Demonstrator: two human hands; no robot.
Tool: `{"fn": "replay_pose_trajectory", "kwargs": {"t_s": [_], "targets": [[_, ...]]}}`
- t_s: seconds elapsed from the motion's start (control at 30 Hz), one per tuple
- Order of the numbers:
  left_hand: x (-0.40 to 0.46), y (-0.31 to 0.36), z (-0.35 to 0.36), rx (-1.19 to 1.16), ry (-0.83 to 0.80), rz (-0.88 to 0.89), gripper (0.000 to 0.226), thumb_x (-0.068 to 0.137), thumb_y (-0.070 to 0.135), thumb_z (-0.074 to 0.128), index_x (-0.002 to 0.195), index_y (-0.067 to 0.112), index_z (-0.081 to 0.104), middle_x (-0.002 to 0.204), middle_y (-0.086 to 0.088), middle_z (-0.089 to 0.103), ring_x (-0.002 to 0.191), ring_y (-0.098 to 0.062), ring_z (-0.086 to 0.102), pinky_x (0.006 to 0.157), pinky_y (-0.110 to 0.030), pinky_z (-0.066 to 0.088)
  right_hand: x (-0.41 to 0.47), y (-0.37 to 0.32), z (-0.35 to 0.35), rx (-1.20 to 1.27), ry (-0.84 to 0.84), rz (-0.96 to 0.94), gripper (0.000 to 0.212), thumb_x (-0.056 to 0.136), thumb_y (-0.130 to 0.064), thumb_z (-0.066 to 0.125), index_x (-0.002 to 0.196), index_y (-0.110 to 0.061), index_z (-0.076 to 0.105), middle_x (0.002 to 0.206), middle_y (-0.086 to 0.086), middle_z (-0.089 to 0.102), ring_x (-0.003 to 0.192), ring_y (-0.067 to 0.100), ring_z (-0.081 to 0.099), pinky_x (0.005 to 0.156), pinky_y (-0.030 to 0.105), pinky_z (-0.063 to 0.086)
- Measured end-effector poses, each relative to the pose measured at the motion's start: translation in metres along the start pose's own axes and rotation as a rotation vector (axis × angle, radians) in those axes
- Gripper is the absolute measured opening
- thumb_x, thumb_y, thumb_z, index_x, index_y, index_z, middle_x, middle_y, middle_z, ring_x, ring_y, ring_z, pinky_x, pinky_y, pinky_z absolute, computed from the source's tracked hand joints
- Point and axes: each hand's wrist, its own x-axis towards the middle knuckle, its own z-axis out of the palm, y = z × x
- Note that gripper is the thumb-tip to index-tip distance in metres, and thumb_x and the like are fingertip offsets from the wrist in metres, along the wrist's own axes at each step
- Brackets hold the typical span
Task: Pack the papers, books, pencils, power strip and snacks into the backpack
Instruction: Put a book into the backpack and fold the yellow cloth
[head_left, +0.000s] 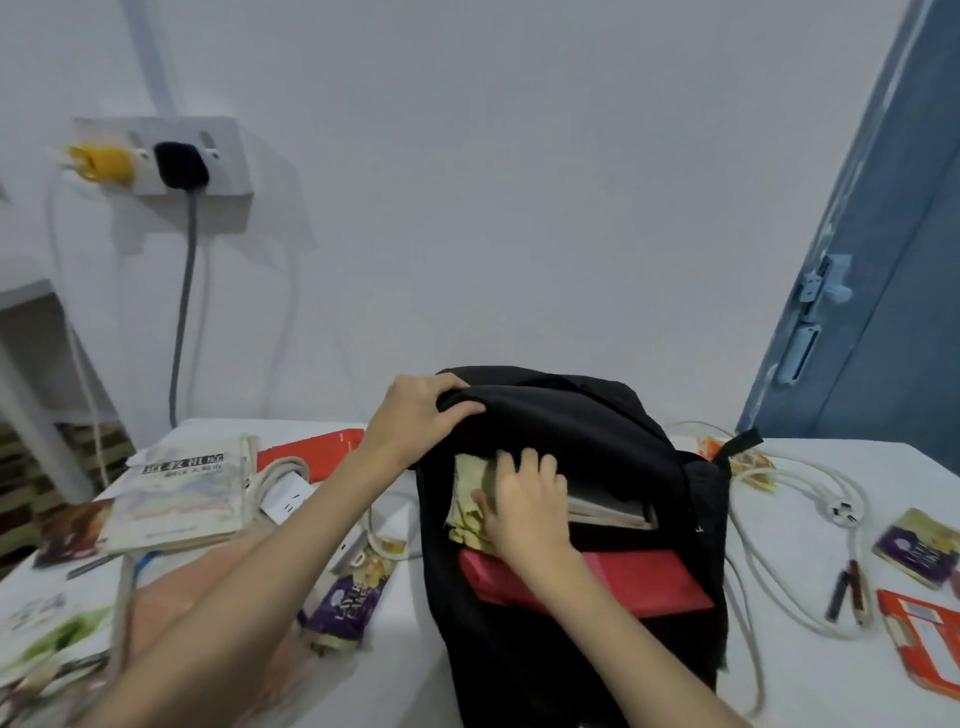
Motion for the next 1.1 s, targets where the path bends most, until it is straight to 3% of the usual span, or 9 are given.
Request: {"fn": "replay_pose_trajectory", "kwargs": {"t_s": [0.17,0.37,0.5,0.6,0.7,0.83,0.9,0.97,1.1], "targets": [[0.002,0.0,0.0,-0.03,-0.048,-0.028,0.025,0.081,0.031,0.07,0.099,0.014,0.072,0.091,-0.001,0.071,0.08,-0.012,0.061,0.074,-0.017,0.044,0.017,0.007,0.035,0.182,-0.479,-0.089,0.054,0.102,-0.042,0.014,0.149,-0.016,0.016,0.158,0.011,0.012,0.145,0.031,0.007,0.116,0.05,0.006],[-0.007,0.004,0.001,-0.062,-0.063,-0.068,0.022,0.081,0.03,0.07,0.098,0.016,0.072,0.091,0.001,0.071,0.082,-0.01,0.06,0.075,-0.018,0.045,0.057,0.001,0.049,0.184,-0.474,0.023,0.053,0.101,-0.042,0.012,0.139,-0.015,0.038,0.141,0.016,0.046,0.128,0.032,0.044,0.105,0.041,0.031],[-0.015,0.007,0.001,-0.109,-0.078,-0.126,0.025,0.078,0.027,0.074,0.1,0.017,0.07,0.094,0.005,0.068,0.082,-0.003,0.055,0.076,-0.012,0.044,0.047,0.012,0.029,0.276,-0.516,-0.011,0.059,0.099,-0.051,0.018,0.138,-0.013,0.04,0.14,0.016,0.047,0.128,0.032,0.044,0.105,0.039,0.035],[-0.021,0.004,0.007,-0.193,-0.204,-0.261,0.066,0.07,0.032,0.08,0.128,0.017,0.052,0.122,0.001,0.057,0.108,-0.011,0.052,0.093,-0.023,0.042,0.013,0.038,0.01,0.336,-0.484,-0.102,0.048,0.099,-0.039,0.037,0.139,-0.013,0.039,0.143,0.013,0.044,0.132,0.031,0.04,0.108,0.038,0.033],[-0.028,0.0,0.017,-0.154,-0.47,-0.419,0.11,0.054,0.074,0.066,0.143,0.02,0.032,0.133,0.001,0.051,0.124,-0.019,0.047,0.106,-0.035,0.037,-0.028,0.075,-0.005,0.434,-0.516,-0.068,0.045,0.096,-0.035,0.048,0.136,-0.016,0.048,0.139,0.005,0.05,0.13,0.02,0.044,0.109,0.027,0.032],[-0.026,0.025,0.028,-0.201,-0.578,-0.442,0.084,0.076,0.083,0.019,0.088,0.02,0.073,0.074,0.006,0.068,0.075,-0.014,0.06,0.076,-0.026,0.042,-0.077,0.131,-0.031,0.537,-0.388,0.042,0.033,0.094,-0.02,0.053,0.125,-0.01,0.059,0.121,-0.005,0.057,0.115,0.008,0.049,0.089,0.01,0.032],[-0.027,0.047,0.039,-0.149,-0.951,-0.436,0.083,0.085,0.07,0.01,0.09,0.016,0.073,0.072,-0.001,0.072,0.056,-0.012,0.057,0.062,-0.026,0.038,-0.095,0.155,-0.039,0.61,-0.308,0.113,0.019,0.09,-0.011,0.052,0.105,-0.009,0.063,0.103,-0.004,0.056,0.099,0.007,0.05,0.081,0.015,0.037],[-0.031,0.073,0.061,-0.039,-1.155,-0.369,0.061,0.092,0.061,0.024,0.099,0.017,0.066,0.082,0.002,0.072,0.057,-0.009,0.059,0.056,-0.023,0.038,-0.113,0.182,-0.042,0.62,-0.234,0.195,0.015,0.084,-0.024,0.051,0.07,-0.021,0.056,0.075,-0.009,0.057,0.072,0.0,0.052,0.07,0.027,0.042],[-0.041,0.129,0.12,-0.285,-0.843,-0.2,0.02,0.093,0.036,0.053,0.086,0.021,0.064,0.084,0.004,0.069,0.061,-0.006,0.057,0.052,-0.013,0.041,-0.152,0.243,-0.057,0.704,0.029,0.355,0.021,0.091,-0.013,0.059,0.084,-0.031,0.067,0.089,-0.019,0.065,0.089,-0.003,0.06,0.077,0.007,0.044]]}}
